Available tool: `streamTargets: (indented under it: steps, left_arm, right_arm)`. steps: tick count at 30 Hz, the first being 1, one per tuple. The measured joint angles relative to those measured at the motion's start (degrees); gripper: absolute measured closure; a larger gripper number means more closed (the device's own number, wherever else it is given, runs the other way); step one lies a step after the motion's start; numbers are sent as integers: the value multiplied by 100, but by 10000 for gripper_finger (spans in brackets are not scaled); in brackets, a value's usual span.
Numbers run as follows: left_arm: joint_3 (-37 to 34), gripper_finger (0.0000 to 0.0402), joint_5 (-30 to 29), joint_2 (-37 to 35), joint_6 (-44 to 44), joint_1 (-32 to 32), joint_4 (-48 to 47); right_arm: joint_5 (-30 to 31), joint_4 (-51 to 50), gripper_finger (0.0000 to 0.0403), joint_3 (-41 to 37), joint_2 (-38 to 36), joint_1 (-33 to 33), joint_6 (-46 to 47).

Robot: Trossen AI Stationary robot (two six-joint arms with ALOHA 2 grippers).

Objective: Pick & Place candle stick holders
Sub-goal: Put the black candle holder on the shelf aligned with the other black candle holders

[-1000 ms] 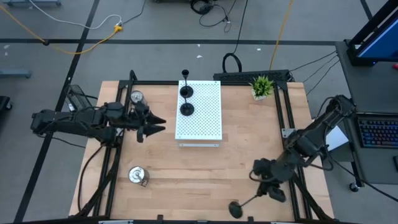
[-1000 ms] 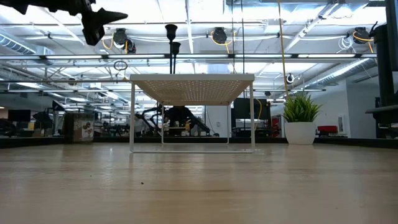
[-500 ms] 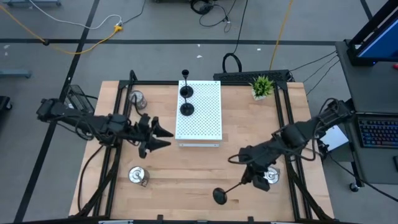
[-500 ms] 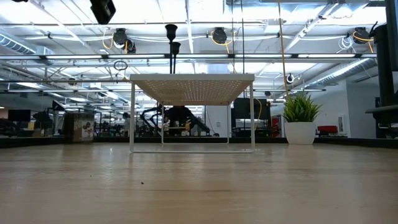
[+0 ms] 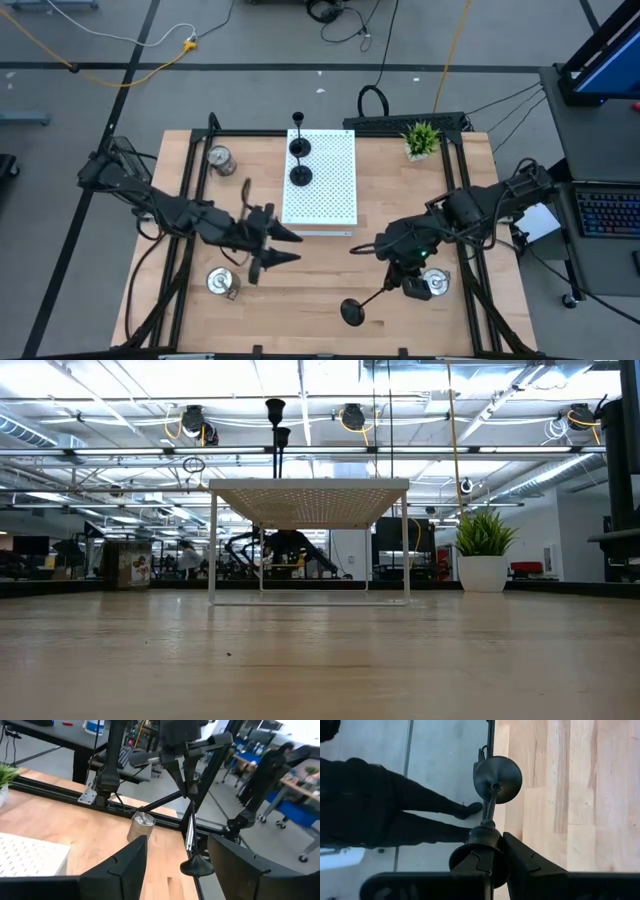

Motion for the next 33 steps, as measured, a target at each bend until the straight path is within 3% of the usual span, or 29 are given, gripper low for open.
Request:
streamTargets:
  steps: [12, 22, 33]
  left_arm:
    - [1975, 186, -215, 1539, -213, -303, -1175]
    - [3367, 186, -251, 2699, -1036, -268, -2055]
    - [3897, 186, -54, 3392, -1699, -192, -2072]
  right_arm:
    - [-158, -41, 392, 203, -15, -122, -598]
    - [37, -22, 392, 205, 38, -154, -1186]
    - [33, 8, 392, 203, 435, -126, -2074]
